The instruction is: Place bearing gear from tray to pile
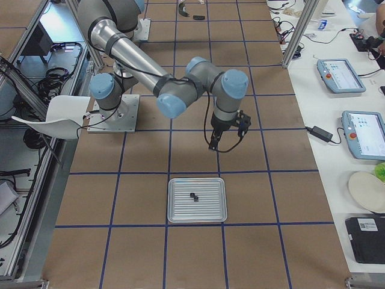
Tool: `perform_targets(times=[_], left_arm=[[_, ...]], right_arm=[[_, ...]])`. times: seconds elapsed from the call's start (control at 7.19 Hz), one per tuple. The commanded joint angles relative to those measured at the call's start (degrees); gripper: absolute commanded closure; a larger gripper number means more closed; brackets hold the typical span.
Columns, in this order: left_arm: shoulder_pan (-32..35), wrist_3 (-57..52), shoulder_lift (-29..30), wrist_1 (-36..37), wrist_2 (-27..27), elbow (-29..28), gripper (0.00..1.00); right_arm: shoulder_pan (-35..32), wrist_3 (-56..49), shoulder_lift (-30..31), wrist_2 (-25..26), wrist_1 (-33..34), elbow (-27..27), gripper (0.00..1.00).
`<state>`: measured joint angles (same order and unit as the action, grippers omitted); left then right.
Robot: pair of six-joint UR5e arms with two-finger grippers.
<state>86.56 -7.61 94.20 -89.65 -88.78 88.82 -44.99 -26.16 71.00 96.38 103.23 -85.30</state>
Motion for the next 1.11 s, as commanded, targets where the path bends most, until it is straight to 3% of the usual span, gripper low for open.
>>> perform_targets(times=[0.0, 0.14, 0.7, 0.97], left_arm=[[0.0, -0.1, 0.1, 0.1, 0.0, 0.1, 0.00], [0.0, -0.1, -0.1, 0.0, 0.0, 0.1, 0.00], [0.0, -0.1, -0.1, 0.1, 0.0, 0.3, 0.00], [0.0, 0.0, 0.3, 0.4, 0.0, -0.2, 0.00]], right_arm=[[9.3, -8.4, -6.4, -0.4, 8.3, -0.6, 0.00], [11.9, -10.3, -8.2, -0.5, 14.8, -0.8, 0.00], [12.4, -6.4, -12.5, -0.7, 15.3, -3.3, 0.09], [12.4, -4.2, -12.6, -4.4, 17.9, -5.5, 0.11]])
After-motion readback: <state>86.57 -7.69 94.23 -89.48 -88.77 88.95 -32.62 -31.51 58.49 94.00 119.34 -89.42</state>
